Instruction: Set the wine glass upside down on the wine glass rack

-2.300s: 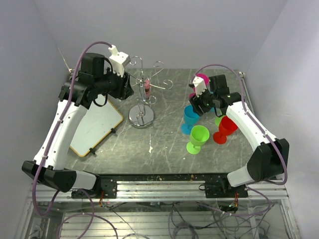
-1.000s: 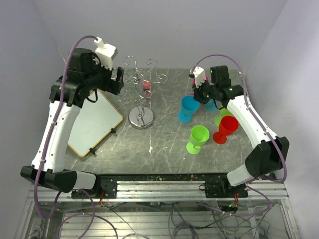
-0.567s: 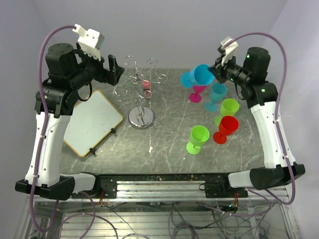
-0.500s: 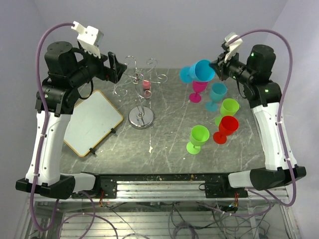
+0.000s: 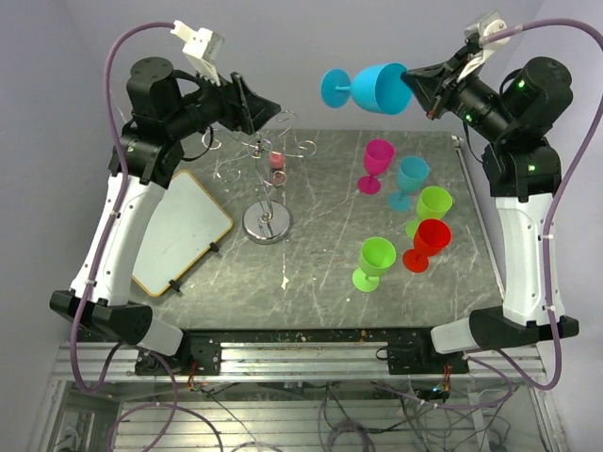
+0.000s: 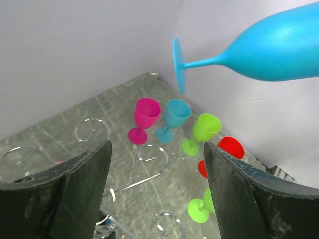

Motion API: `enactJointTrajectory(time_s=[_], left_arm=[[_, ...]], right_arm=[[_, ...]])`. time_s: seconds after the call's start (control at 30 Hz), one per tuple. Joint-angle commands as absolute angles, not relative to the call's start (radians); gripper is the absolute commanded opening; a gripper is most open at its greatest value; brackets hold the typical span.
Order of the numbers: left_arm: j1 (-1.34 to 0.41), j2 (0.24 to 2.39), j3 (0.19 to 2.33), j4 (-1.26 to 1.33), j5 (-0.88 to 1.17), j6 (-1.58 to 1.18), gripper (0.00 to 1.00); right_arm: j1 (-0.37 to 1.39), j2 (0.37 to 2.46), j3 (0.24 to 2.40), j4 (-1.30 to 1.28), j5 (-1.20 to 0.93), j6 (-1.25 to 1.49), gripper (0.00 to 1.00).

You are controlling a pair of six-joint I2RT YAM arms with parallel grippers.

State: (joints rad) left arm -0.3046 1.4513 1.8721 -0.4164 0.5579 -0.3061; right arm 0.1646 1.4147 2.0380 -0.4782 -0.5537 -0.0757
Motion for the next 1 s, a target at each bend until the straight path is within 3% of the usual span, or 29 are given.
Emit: enactJointTrajectory(time_s=[0.0, 0.47, 0.97], left_arm=[[-0.356, 1.479, 1.904, -0.295, 0.622, -0.362, 0.85], [-0.429, 1.600, 1.924, -0.264, 0.642, -0.417, 0.73], [-0.439, 1.625, 1.914, -0.238, 0.675, -0.468, 0.32]], right_arm=[[0.163, 1.446, 2.057, -0.429, -0.659, 0.034, 0.00], [0.162, 1.459, 2.015, -0.381, -0.767, 0.106, 0.00], [0.162, 1.462, 1.988, -0.375, -0.771, 0.095, 0.00]])
